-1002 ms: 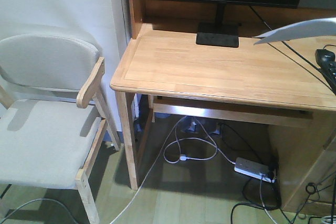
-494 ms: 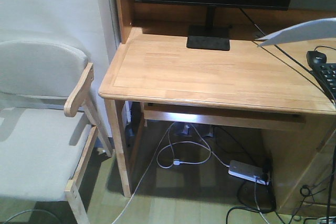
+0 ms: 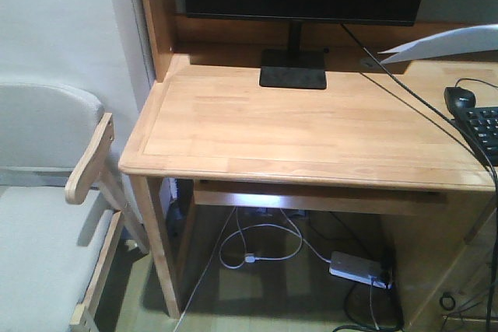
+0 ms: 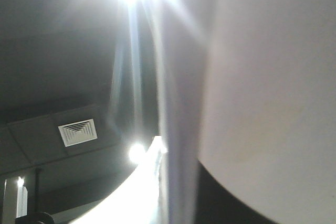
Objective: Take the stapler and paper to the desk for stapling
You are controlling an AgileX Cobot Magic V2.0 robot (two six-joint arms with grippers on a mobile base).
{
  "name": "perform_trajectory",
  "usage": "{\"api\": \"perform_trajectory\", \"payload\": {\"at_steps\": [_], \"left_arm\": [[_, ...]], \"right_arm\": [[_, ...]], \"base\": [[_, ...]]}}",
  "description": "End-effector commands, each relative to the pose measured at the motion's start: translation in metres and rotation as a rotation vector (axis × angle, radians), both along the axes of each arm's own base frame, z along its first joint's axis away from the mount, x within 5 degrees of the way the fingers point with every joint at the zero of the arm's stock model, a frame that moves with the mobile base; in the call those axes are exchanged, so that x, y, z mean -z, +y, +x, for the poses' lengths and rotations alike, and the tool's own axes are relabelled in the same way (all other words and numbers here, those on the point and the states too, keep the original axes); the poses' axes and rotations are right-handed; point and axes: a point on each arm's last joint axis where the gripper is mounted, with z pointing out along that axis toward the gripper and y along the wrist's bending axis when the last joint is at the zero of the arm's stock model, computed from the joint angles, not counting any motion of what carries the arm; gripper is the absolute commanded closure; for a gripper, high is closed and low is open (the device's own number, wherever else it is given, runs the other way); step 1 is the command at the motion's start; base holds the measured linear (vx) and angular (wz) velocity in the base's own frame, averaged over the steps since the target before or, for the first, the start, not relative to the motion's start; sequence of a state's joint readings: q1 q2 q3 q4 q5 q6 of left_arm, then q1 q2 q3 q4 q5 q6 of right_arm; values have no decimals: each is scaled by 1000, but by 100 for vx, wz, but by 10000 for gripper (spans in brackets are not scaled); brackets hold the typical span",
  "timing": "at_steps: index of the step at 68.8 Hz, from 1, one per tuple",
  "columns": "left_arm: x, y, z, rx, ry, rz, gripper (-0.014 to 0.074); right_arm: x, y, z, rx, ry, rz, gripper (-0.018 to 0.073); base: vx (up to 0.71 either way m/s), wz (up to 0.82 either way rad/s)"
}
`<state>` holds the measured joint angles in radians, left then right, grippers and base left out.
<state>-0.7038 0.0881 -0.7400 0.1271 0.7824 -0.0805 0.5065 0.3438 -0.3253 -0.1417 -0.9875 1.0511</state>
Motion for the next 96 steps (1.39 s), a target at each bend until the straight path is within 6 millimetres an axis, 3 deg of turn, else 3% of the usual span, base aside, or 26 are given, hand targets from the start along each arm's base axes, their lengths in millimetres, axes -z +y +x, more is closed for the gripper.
{"api": "perform_trajectory", "payload": {"at_steps": [1,96], "left_arm": [[-17,-1,0,10,-97,-68,603],[-17,-1,0,10,-97,-68,603]], "right_arm": [[-9,-1,-3,0,-45,16,569],[-9,-1,-3,0,-45,17,569]], "base": [[18,-10],[20,-5]]}}
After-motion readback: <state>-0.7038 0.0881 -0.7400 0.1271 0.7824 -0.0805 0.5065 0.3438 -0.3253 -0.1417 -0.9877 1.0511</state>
